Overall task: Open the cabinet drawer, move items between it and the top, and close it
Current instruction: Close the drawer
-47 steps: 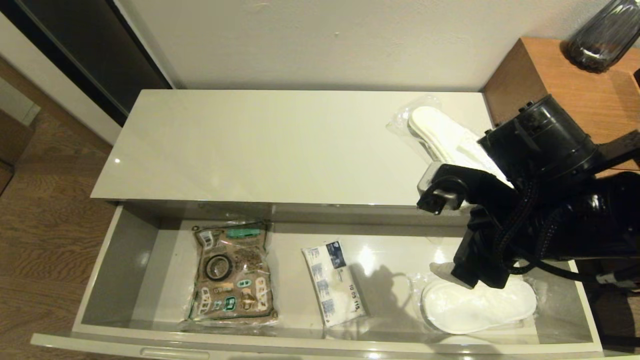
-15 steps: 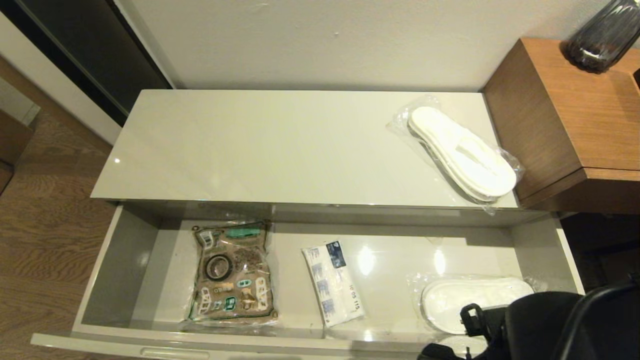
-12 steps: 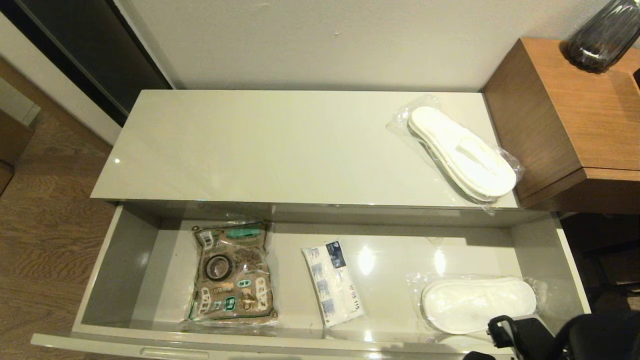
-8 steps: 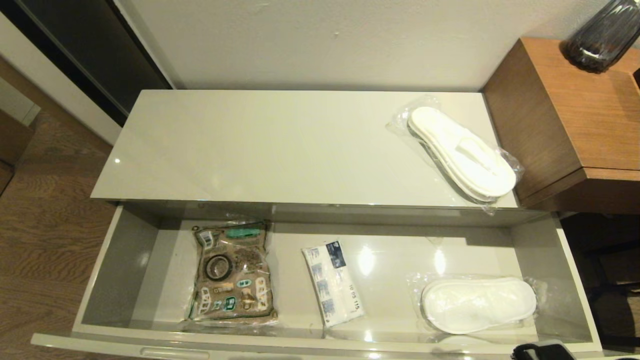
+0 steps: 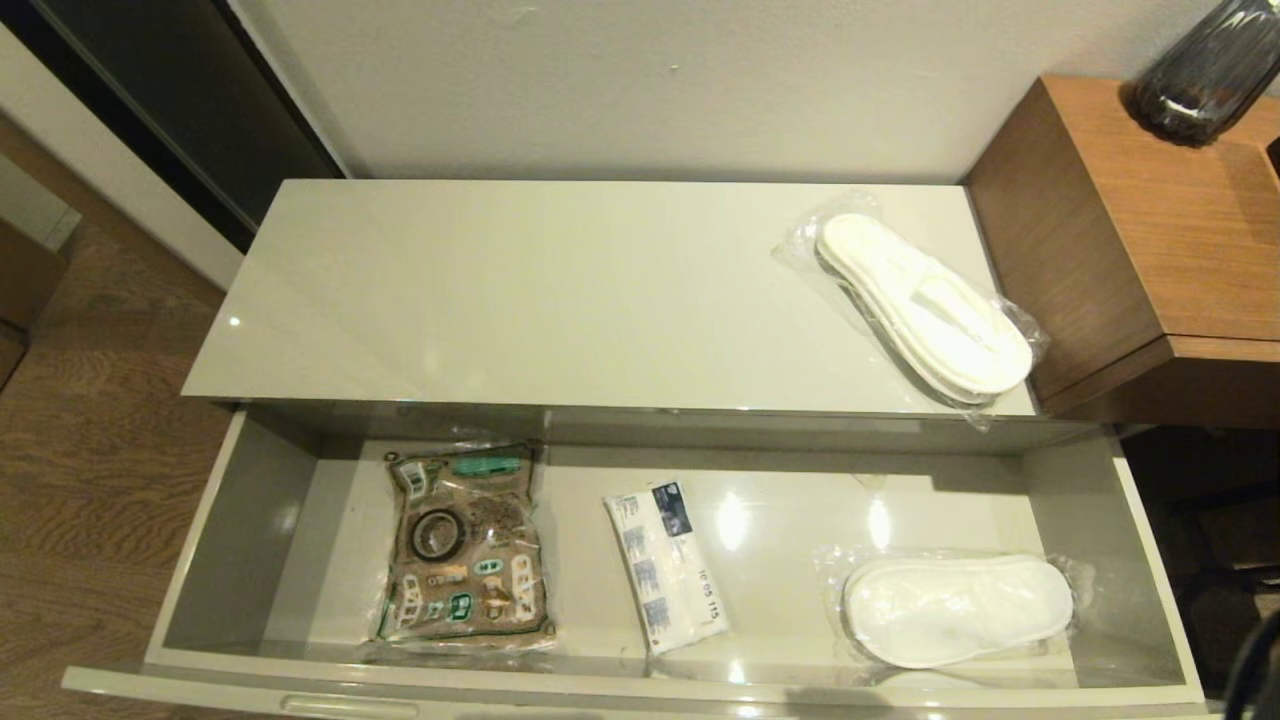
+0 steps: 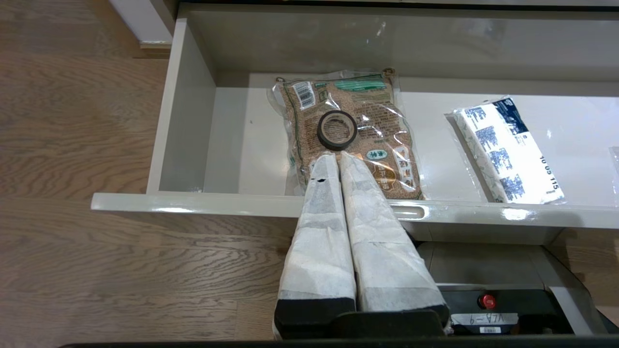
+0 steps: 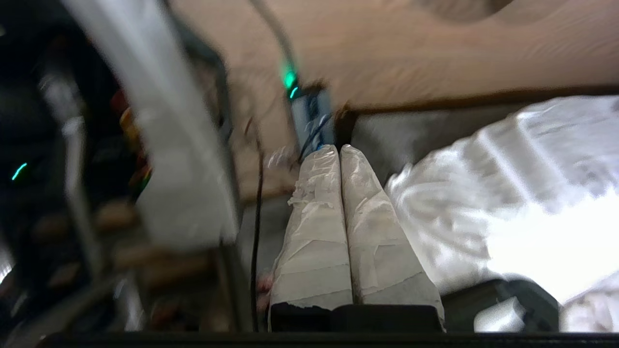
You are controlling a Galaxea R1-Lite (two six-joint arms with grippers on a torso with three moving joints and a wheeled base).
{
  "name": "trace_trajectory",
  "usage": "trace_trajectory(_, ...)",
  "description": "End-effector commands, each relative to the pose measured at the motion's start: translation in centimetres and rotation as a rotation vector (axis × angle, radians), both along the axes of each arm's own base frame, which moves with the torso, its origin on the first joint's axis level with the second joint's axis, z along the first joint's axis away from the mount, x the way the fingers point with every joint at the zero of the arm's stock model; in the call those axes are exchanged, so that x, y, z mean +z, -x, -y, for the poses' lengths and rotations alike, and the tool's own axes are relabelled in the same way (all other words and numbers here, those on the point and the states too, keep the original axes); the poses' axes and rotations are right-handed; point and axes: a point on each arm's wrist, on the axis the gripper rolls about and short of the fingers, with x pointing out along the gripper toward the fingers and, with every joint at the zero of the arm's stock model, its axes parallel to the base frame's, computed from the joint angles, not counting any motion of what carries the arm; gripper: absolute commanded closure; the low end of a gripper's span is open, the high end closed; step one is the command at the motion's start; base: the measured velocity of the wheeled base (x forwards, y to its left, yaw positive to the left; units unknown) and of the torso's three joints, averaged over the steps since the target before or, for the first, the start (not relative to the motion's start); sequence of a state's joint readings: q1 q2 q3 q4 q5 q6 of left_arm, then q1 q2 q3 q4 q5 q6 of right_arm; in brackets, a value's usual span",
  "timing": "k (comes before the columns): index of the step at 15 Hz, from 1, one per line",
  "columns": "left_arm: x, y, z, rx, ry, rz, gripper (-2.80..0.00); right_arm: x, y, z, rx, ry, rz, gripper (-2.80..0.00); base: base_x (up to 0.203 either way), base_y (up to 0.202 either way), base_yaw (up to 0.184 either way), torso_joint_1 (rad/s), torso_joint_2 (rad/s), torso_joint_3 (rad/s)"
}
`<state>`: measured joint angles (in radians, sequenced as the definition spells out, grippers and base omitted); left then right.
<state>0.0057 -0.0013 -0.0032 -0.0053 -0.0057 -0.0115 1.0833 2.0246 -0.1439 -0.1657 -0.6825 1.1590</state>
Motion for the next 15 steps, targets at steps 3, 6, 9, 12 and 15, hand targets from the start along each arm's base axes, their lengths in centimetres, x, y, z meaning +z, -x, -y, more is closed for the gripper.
trace_trajectory(3,0.0,0.0,0.0,0.0,0.001,-0.001,0.0,-6.2,0.0,1.2,-0.03,0.154,0.111,0.0,0.0,0.0,0.0,0.0,0.0,0.0)
trace_trajectory(6,0.0,0.0,0.0,0.0,0.001,-0.001,0.0,-6.0,-0.5,1.4,-0.058,0.129,0.231,0.0,0.0,0.0,0.0,0.0,0.0,0.0)
trace_trajectory(9,0.0,0.0,0.0,0.0,0.001,-0.001,0.0,-6.1,-0.8,0.9,-0.043,0.1,0.243,0.0,0.0,0.0,0.0,0.0,0.0,0.0)
trace_trajectory(12,0.0,0.0,0.0,0.0,0.001,-0.001,0.0,-5.8,-1.6,-0.3,0.022,0.037,0.267,0.0,0.0,0.0,0.0,0.0,0.0,0.0)
trace_trajectory(15,0.0,0.0,0.0,0.0,0.001,-0.001,0.0,-3.8,-4.5,-1.8,0.097,-0.08,0.326,0.0,0.0,0.0,0.0,0.0,0.0,0.0)
